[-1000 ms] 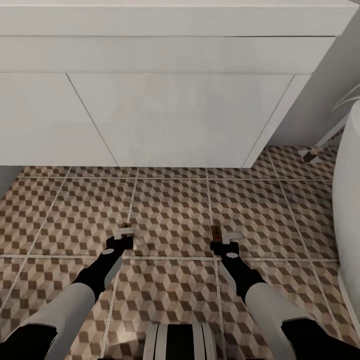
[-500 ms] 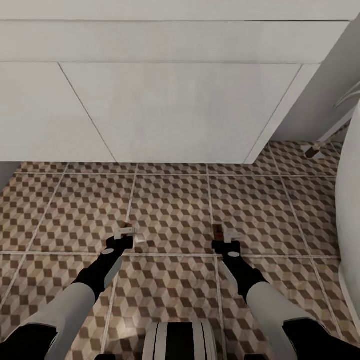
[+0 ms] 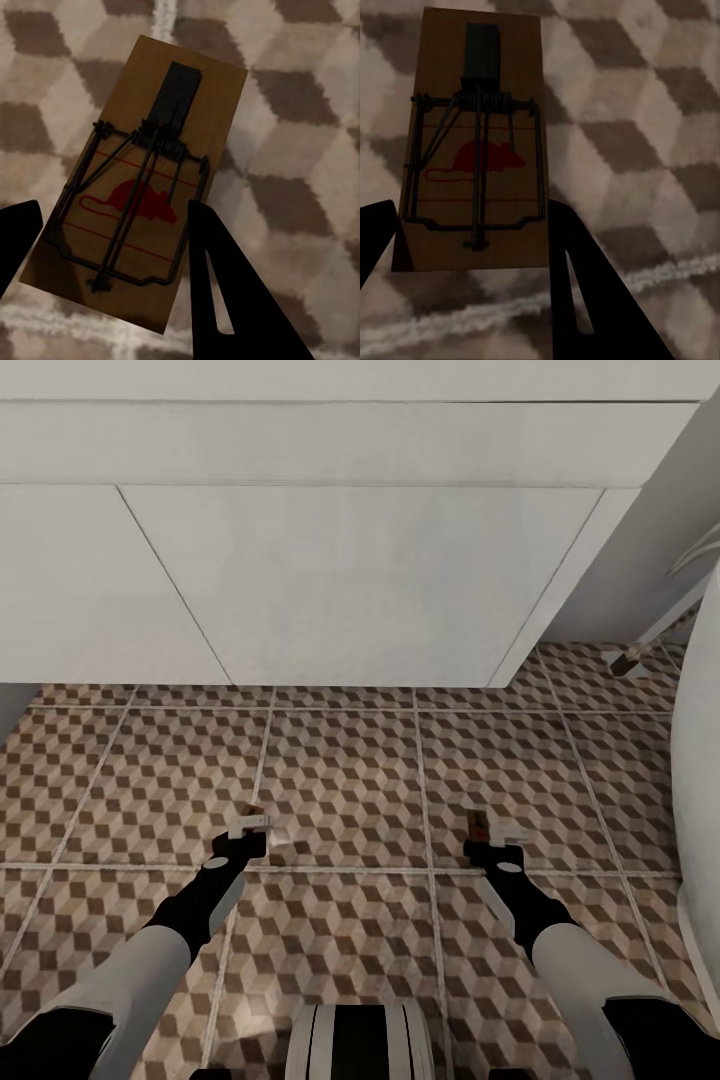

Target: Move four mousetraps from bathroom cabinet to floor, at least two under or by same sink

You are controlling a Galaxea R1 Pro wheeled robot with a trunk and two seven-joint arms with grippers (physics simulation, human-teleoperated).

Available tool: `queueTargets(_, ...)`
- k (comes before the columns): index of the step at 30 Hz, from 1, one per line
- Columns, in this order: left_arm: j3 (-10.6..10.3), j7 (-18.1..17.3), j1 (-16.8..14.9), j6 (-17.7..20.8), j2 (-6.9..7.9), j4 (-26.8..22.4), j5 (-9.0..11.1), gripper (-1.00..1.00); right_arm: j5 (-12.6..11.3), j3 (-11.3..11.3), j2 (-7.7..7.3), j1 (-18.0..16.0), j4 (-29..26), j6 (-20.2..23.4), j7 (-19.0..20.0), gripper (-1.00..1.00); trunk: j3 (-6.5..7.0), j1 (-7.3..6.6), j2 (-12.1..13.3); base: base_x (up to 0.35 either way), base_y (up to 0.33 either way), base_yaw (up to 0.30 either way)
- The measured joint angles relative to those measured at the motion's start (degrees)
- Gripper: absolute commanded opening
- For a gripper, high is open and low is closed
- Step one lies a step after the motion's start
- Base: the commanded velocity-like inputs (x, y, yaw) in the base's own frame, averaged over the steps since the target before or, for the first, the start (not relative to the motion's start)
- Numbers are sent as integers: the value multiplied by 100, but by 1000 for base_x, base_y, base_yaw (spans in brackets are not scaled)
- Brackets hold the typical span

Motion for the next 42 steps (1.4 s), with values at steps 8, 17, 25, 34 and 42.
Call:
queueTargets(8, -2, 0, 0, -4, 3, -17, -5, -100, 7, 19, 16, 3, 0, 8, 2, -100, 0, 0, 0, 0, 0, 0)
queueTargets(17, -12, 0, -2, -6, 16, -21, -3, -100, 44, 40, 87, 8, 7, 17, 4, -100, 0, 0, 0, 0, 0, 0)
queueTargets(25, 3, 1, 1, -5, 74, -23, 2, -100, 52, 50, 162, 7, 15, 20, 11, -100, 0, 0, 0, 0, 0, 0)
queueTargets(34, 3, 0, 1, -6, 104, -22, 11, -100, 52, 51, 168, 8, 16, 20, 11, -100, 0, 0, 0, 0, 0, 0)
queueTargets(42, 3, 0, -2, -6, 102, -22, 12, -100, 52, 50, 169, 5, 16, 20, 11, -100, 0, 0, 0, 0, 0, 0)
